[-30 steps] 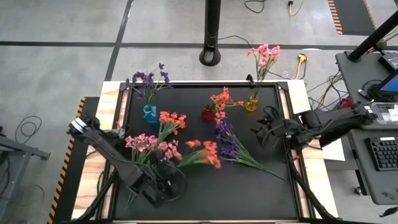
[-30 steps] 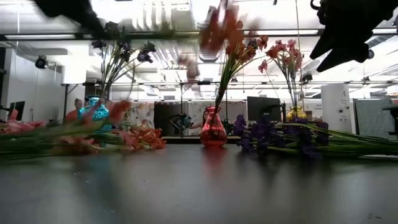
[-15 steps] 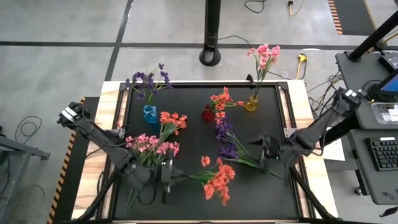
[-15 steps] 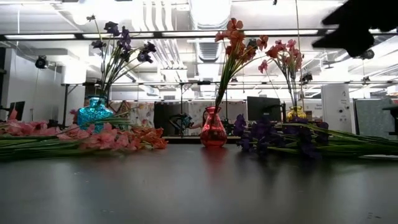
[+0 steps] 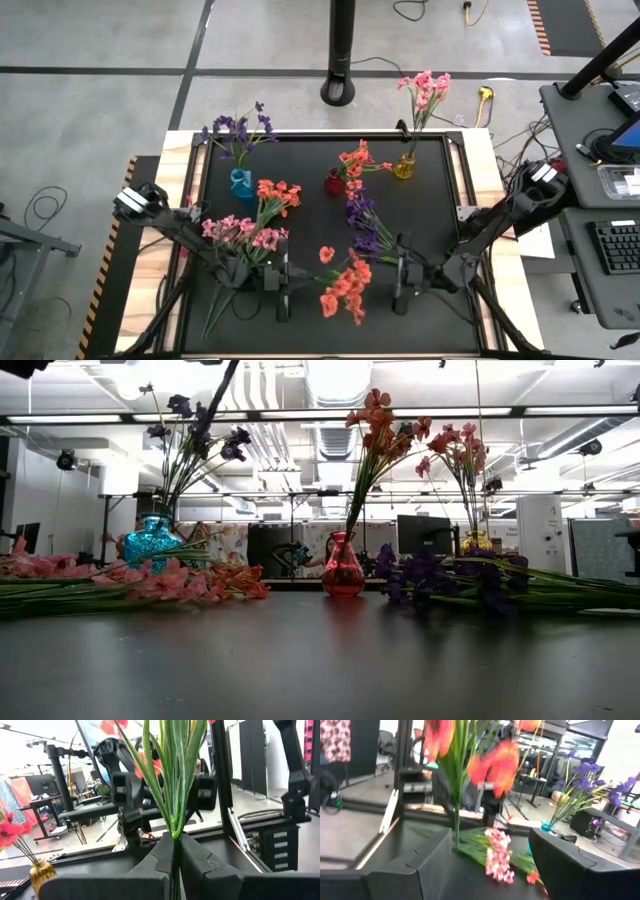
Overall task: Sort flowers into vase by color
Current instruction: Put the bottom orange flowers into the red vase
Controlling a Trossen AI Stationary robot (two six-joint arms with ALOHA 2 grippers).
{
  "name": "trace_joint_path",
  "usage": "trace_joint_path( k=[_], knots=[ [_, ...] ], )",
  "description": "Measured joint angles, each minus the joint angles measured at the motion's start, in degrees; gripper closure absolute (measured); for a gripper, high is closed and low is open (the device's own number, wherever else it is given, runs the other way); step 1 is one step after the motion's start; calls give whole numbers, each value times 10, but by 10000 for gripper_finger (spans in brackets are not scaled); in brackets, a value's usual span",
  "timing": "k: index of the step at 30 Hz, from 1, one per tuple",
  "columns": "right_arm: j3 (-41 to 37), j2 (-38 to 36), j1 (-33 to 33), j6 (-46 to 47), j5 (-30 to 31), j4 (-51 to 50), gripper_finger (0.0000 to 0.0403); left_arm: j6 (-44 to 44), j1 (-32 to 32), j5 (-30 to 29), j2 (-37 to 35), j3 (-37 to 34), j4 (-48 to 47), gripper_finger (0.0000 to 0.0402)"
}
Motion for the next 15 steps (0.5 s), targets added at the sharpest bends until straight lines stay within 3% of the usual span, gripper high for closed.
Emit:
trace_joint_path(
  k=[5, 11, 15],
  knots=[
    [50, 43, -20, 22, -1, 7, 119, 5, 0, 0, 11, 1, 41, 401],
    [91, 96, -47, 47, -91, 27, 81, 0, 0, -1, 11, 1, 49, 401],
    [129, 134, -62, 28, -107, 56, 68, -3, 6, -10, 11, 1, 59, 401]
  ],
)
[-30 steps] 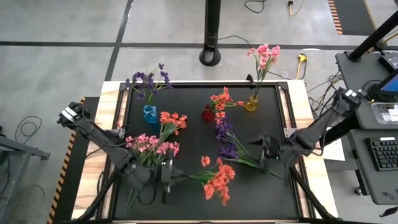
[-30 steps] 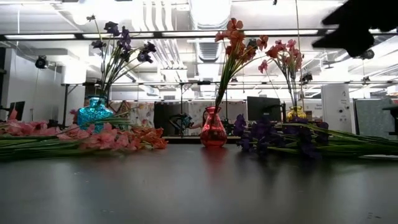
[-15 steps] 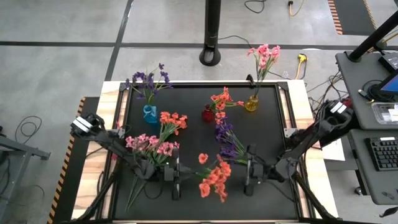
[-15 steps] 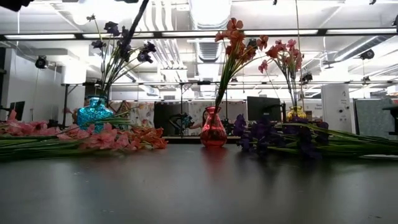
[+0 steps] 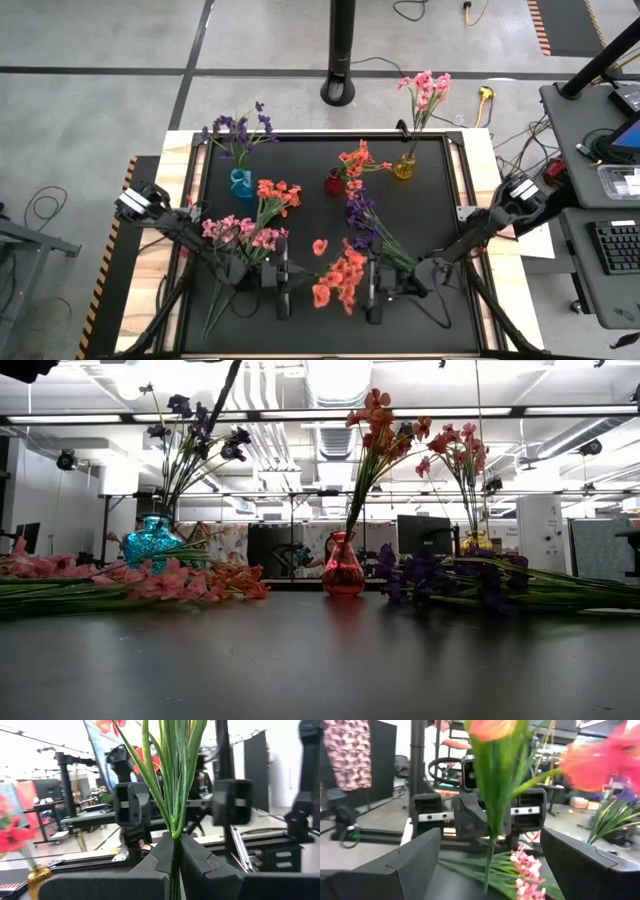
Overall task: Sort flowers into vase by color
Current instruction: Put the bottom orange flowers into the red vase
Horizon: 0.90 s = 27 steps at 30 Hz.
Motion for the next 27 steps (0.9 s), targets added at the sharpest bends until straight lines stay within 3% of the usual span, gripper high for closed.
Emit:
trace_joint_path(
  k=[7, 12, 22, 27],
  knots=[
    [83, 51, -26, -58, 11, 2, 80, -12, 25, -13, 0, 0, 15, 401],
    [100, 58, -28, -76, 18, 7, 113, -12, 24, -11, 0, 0, 15, 401],
    [96, 44, -56, -11, 17, -30, 225, -5, 24, -13, 0, 12, 12, 395],
    [97, 44, -56, -14, 18, -38, 300, 5, 24, -51, 0, 17, 1, 374]
  ],
)
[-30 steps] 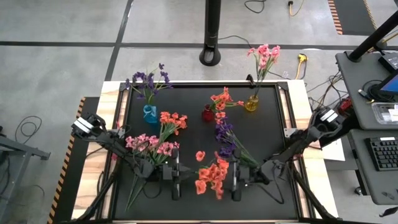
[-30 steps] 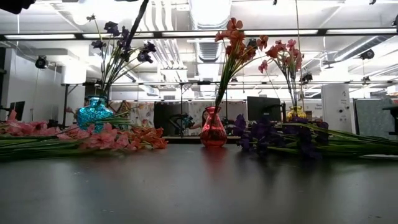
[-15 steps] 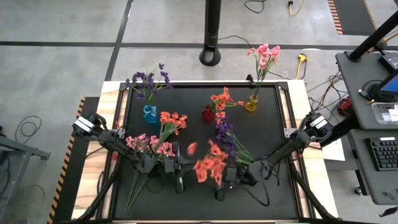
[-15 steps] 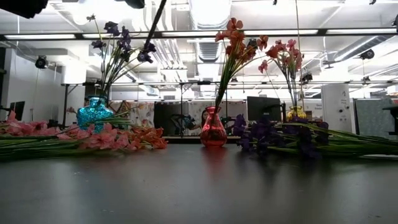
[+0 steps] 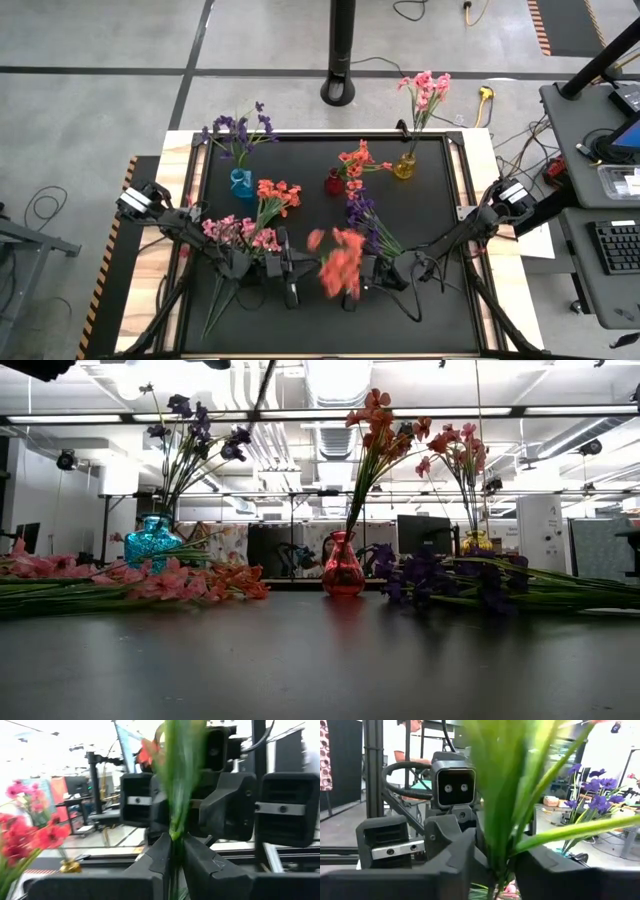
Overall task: Sort flowers into vase by color
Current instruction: Put the bottom orange flowers into the red vase
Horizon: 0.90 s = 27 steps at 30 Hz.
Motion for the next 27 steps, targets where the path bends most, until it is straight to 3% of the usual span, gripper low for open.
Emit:
trace_joint_path(
  k=[7, 13, 18, 24, 27],
  knots=[
    [0, -8, -1, -8, 3, -14, 384, -9, 0, -16, 0, 0, -4, 350],
    [0, -51, -2, 25, 14, -84, 384, -48, -6, -12, -1, 0, -70, 308],
    [0, -113, -26, 63, 46, -185, 384, -63, -17, -59, -3, 0, -126, 285],
    [1, -184, -112, 68, 62, -264, 384, -46, -28, -79, -12, 0, -179, 282],
    [1, -204, -171, 68, 40, -278, 384, -45, -32, -126, -14, 0, -188, 284]
  ],
)
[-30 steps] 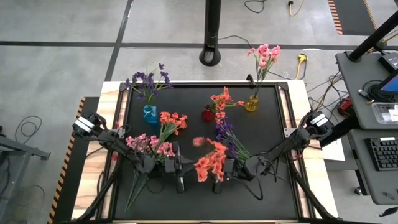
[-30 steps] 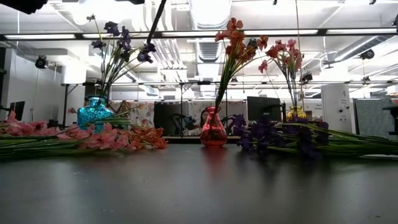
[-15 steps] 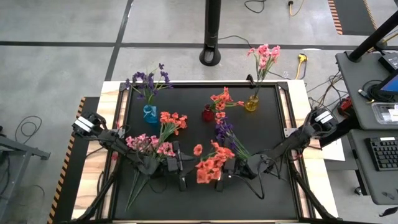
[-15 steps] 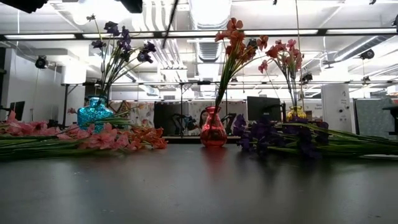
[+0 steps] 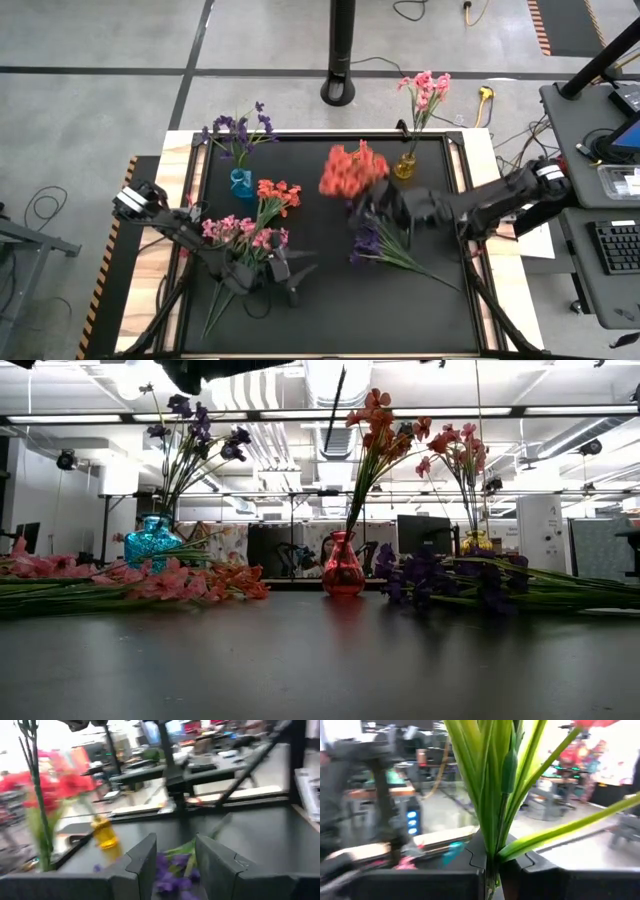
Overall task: Sort flowers into vase by color
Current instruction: Put the bottom orange flowers into the red vase
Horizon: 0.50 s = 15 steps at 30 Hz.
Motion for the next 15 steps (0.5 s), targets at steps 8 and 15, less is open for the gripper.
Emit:
trace_joint_path(
  k=[8, 15],
  knots=[
    [0, 4, -136, 35, -73, -45, 385, -5, -11, -257, -2, -1, -9, 292],
    [0, 20, -183, 55, -108, -60, 385, -8, -19, -250, 1, -1, -26, 293]
  ],
)
